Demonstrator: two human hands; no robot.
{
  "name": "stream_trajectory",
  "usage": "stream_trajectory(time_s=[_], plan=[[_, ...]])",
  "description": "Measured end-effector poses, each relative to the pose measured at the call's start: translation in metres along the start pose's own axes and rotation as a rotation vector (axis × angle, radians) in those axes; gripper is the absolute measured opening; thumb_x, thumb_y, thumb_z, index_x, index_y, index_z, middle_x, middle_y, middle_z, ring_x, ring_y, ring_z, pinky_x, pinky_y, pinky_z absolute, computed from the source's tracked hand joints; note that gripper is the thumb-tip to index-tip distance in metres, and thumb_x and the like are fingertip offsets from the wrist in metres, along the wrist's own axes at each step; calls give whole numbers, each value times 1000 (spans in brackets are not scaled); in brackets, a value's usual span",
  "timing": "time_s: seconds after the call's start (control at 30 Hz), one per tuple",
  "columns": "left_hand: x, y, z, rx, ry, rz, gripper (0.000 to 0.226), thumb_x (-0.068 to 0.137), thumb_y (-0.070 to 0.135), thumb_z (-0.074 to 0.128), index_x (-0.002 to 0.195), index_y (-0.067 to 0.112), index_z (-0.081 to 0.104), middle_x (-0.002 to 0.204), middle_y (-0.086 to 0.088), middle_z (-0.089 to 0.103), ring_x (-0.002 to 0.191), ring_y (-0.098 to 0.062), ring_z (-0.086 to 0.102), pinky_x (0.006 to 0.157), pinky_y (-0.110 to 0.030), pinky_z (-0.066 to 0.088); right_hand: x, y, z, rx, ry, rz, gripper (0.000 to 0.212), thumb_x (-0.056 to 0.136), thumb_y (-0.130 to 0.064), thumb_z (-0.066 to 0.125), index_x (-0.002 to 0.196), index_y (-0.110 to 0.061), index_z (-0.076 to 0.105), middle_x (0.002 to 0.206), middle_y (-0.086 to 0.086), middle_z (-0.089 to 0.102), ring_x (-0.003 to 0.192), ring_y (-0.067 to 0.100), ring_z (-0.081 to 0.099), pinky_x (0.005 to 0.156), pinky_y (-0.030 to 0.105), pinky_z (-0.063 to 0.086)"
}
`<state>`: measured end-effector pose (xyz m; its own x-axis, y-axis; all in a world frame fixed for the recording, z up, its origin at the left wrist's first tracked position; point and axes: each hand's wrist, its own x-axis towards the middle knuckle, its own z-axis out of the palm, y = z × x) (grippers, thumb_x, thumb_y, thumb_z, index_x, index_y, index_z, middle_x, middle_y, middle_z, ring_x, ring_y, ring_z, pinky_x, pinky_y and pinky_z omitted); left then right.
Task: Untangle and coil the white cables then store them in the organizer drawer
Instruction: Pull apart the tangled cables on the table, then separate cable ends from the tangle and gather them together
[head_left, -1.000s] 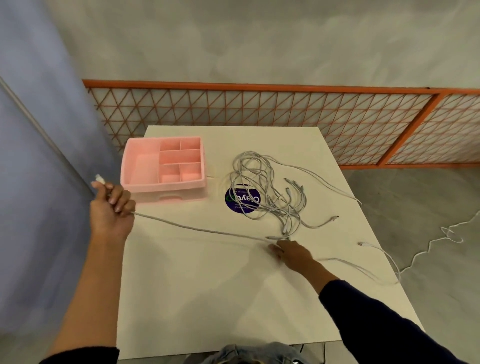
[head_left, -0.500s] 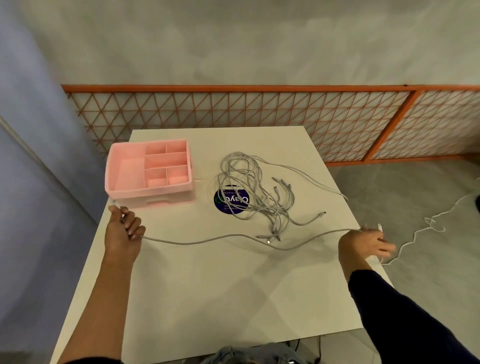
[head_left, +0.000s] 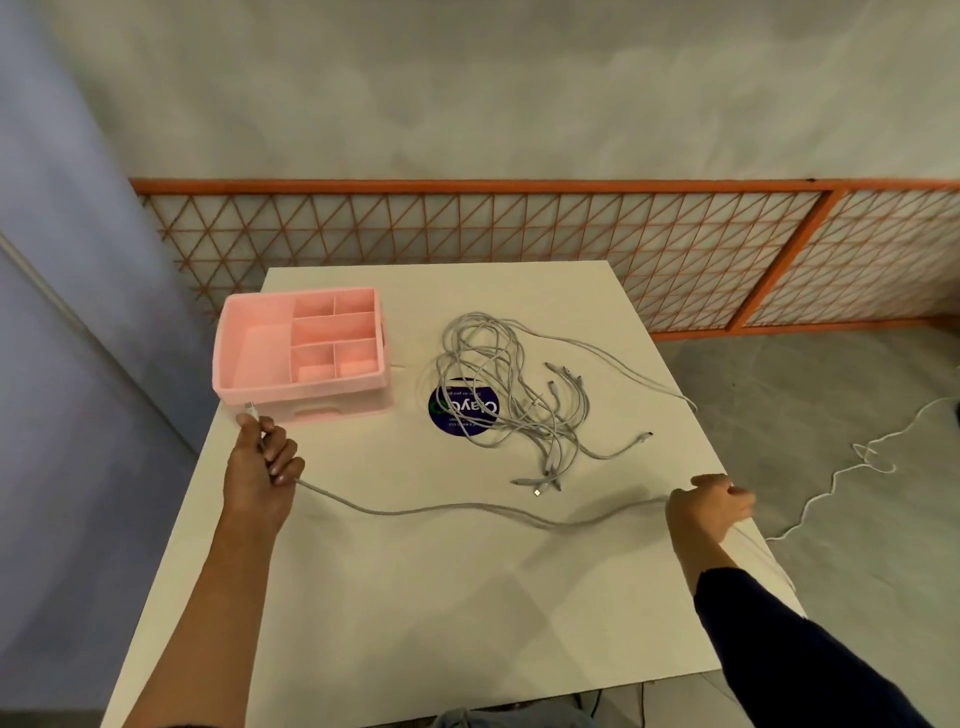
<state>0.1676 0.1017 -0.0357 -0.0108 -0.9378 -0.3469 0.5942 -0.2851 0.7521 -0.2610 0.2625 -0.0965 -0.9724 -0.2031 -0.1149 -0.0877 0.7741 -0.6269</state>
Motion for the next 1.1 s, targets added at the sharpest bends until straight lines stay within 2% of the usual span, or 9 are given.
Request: stream_trajectory(time_s=[0.17,0.33,0.43,0.57,0.73,0.87,0.97,1.0,1.1], plan=[[-4,4,-1,-19,2,9,43,99,47,36,66,24,48,45,10,26,34,-4,22,38,-16,12,-10,-21,15,-91,-151,-103,31,83,5,50,111,-3,59,128,19,39,122,36,34,93,44,42],[-9,2,3,42,-3,24,38,100,45,37,71,23,48,49,11,30,40,-3,26,40,-15,21,-31,-58,44,16,-359,-423,26,83,8,47,101,-2,64,113,19,57,106,34,56,84,34,46],[-12,1,7,64,-24,18,41,102,39,37,68,24,55,51,10,37,43,-3,33,42,-13,30,-52,-81,63,12,-484,-601,21,86,4,49,96,-4,66,107,15,61,100,30,58,80,29,45],[-12,6,15,100,-44,10,34,102,38,37,75,21,49,52,10,39,45,-3,35,44,-14,34,-76,-114,84,-35,-588,-798,18,86,4,51,92,-2,67,104,15,61,97,27,58,75,24,41],[-13,5,19,130,-54,11,33,101,40,38,76,21,49,53,10,39,46,-4,34,46,-15,34,-98,-141,107,-108,-676,-945,20,85,5,49,95,2,66,105,19,61,100,32,56,83,35,48],[-14,0,25,173,-66,-7,34,102,41,37,78,19,49,54,9,40,48,-5,35,47,-16,35,-107,-156,130,-191,-778,-964,23,83,6,48,101,6,61,108,20,58,101,33,54,72,27,38],[-13,0,31,209,-61,-12,34,102,40,36,79,19,50,55,9,42,48,-4,36,48,-16,36,-112,-165,153,-212,-836,-900,31,86,4,49,117,7,53,110,19,53,101,31,51,73,27,34],[-13,-1,33,222,-58,-13,34,102,39,36,79,19,50,56,9,43,49,-4,37,48,-16,37,-113,-168,158,-208,-832,-864,34,88,1,51,122,7,49,111,17,51,102,29,51,75,31,38],[-10,-2,33,255,-33,-12,32,103,36,36,81,19,51,59,8,45,51,-5,38,51,-17,38,-120,-175,175,-181,-817,-748,46,91,-10,59,130,4,39,125,20,52,115,35,52,94,42,46]])
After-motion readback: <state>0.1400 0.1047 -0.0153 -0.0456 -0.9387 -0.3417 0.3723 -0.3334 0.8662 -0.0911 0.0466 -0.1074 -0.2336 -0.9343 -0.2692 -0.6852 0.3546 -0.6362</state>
